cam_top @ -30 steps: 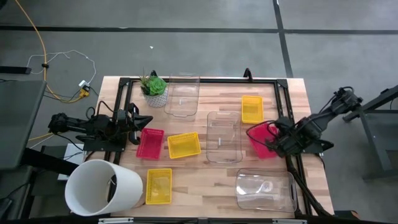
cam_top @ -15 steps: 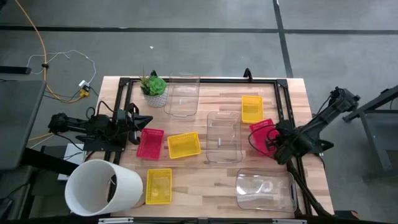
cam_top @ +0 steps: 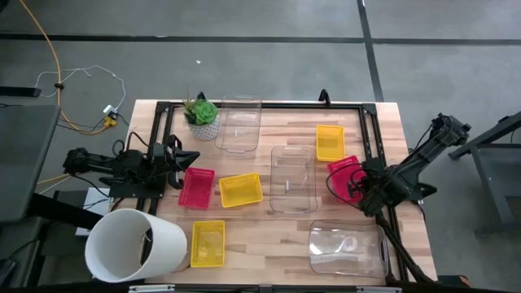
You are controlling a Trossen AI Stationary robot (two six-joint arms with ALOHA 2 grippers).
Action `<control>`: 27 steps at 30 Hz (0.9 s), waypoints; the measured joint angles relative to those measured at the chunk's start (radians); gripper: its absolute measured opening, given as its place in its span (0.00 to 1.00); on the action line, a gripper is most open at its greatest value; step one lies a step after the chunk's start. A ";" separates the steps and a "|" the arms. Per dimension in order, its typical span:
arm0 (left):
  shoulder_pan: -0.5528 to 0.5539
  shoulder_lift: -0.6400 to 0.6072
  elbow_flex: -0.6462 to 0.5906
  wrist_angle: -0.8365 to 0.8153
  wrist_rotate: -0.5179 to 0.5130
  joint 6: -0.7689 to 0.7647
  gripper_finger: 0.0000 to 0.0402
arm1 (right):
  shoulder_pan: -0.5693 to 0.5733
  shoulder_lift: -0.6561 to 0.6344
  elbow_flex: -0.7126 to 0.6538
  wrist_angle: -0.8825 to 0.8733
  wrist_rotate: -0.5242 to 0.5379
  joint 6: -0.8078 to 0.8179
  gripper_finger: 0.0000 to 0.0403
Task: Stack baskets by color
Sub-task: Stack the top red bin on the bottom right red bin, then stack the left red bin on the stacked red bin
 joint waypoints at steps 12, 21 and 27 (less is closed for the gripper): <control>0.000 0.000 0.000 0.000 0.000 0.000 0.01 | 0.000 0.000 0.000 0.000 -0.047 0.003 0.25; 0.000 0.000 0.000 0.000 -0.001 0.000 0.01 | 0.000 -0.001 0.020 0.000 0.003 -0.042 0.44; 0.000 0.000 0.000 0.001 -0.001 0.000 0.01 | -0.004 -0.002 0.073 0.000 0.065 -0.061 0.45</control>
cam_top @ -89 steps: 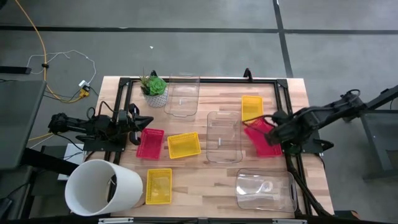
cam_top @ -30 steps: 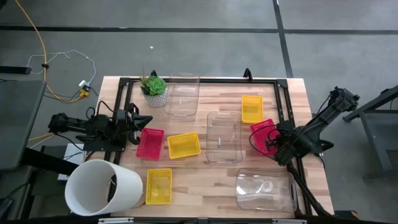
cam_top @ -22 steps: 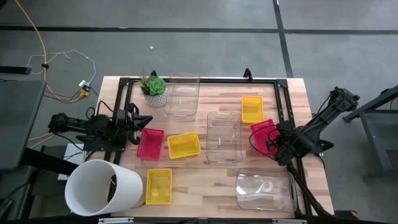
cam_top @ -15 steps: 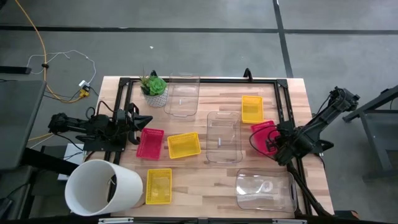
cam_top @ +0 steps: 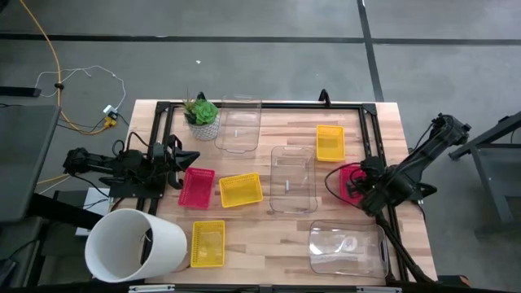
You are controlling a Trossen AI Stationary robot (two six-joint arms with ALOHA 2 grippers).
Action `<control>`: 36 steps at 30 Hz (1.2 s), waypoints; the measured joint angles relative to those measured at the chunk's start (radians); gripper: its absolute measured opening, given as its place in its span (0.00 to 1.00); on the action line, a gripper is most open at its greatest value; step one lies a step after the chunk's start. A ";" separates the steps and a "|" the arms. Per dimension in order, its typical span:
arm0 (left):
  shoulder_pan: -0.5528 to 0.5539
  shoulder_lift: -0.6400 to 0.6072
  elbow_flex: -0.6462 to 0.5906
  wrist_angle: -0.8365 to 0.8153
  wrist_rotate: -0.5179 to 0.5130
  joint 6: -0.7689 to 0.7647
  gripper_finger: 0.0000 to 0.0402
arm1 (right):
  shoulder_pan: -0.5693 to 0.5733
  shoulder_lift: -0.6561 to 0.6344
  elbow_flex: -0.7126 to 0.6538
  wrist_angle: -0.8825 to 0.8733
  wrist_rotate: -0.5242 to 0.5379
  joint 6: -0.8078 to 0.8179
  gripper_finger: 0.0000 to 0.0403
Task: Stack baskets by color
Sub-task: Stack the left red bin on the stacked red bin
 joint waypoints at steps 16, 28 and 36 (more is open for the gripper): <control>0.000 0.000 0.000 0.009 0.034 -0.027 0.01 | -0.075 0.002 0.014 0.406 0.468 -0.469 0.44; 0.000 0.000 0.000 0.053 0.133 -0.055 0.01 | -0.427 0.005 -0.267 1.342 0.251 -1.373 0.44; 0.000 0.024 0.000 0.174 0.123 -0.010 0.01 | -0.573 0.005 -0.565 2.270 0.043 -1.824 0.44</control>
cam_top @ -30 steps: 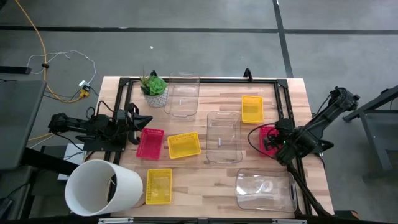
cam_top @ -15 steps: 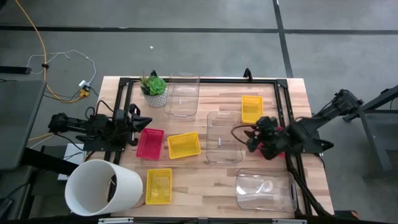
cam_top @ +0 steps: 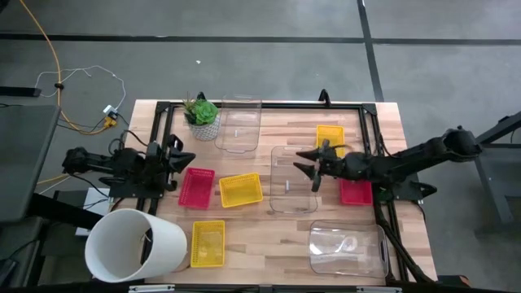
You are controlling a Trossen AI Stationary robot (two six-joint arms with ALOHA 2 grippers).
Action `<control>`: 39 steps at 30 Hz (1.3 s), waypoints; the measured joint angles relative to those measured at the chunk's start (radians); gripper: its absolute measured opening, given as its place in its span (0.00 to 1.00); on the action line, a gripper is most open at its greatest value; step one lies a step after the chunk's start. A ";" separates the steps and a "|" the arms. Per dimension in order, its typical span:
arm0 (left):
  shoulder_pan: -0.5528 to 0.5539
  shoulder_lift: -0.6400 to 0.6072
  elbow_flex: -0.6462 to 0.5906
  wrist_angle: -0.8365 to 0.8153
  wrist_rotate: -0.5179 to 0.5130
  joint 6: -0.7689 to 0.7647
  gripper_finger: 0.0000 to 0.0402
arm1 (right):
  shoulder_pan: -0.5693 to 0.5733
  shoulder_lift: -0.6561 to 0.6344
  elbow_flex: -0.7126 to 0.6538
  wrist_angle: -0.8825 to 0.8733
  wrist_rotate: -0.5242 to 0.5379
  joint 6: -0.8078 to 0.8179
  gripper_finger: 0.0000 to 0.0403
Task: Stack baskets by color
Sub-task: Stack the left red bin on the stacked red bin
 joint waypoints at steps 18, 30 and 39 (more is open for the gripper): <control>-0.041 0.638 0.262 0.044 0.045 0.055 0.18 | -0.017 -0.002 0.061 0.060 -0.107 -0.184 0.44; -0.176 0.700 0.299 0.045 -0.226 0.018 0.37 | -0.017 -0.002 0.061 0.042 -0.103 -0.174 0.44; -0.283 0.714 0.462 -0.377 -0.418 -0.181 0.45 | -0.017 -0.002 0.061 0.029 -0.103 -0.149 0.44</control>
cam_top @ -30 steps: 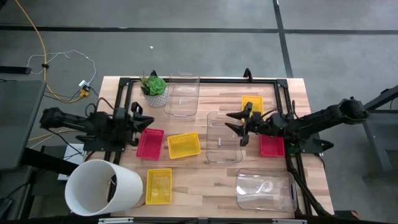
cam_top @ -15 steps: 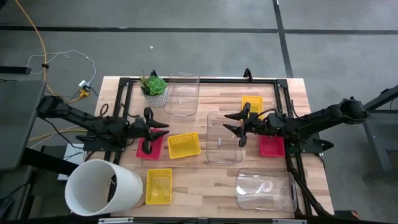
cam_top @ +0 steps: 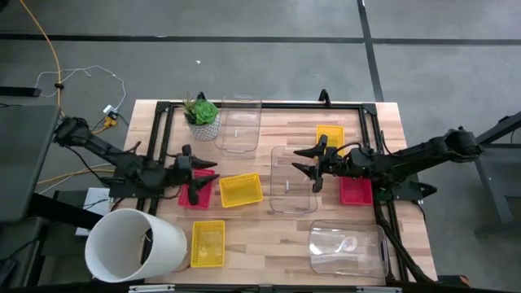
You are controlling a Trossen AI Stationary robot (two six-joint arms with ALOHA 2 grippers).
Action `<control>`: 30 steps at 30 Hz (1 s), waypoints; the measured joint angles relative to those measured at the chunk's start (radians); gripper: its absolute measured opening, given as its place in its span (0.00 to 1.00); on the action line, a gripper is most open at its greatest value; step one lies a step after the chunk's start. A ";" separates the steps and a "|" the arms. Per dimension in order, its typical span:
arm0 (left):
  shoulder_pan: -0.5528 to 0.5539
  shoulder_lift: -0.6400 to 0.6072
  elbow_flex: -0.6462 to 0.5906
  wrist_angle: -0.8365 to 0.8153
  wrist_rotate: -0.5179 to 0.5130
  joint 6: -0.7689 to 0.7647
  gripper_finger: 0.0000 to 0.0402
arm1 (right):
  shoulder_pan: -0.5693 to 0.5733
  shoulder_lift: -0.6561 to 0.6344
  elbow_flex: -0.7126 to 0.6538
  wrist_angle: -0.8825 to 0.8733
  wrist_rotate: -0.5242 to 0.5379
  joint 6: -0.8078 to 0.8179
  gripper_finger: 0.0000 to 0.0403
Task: Stack baskets by color
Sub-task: Stack the left red bin on the stacked red bin
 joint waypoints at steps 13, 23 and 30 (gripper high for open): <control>0.008 0.134 0.233 -0.974 0.124 -0.833 0.45 | 0.000 0.000 0.001 -0.052 0.000 0.054 0.44; -0.020 0.295 0.222 -1.155 0.296 -1.052 0.45 | 0.000 0.000 0.001 -0.054 0.000 0.068 0.44; -0.025 0.392 0.172 -1.151 0.331 -1.077 0.45 | 0.000 0.000 0.001 -0.060 0.000 0.071 0.44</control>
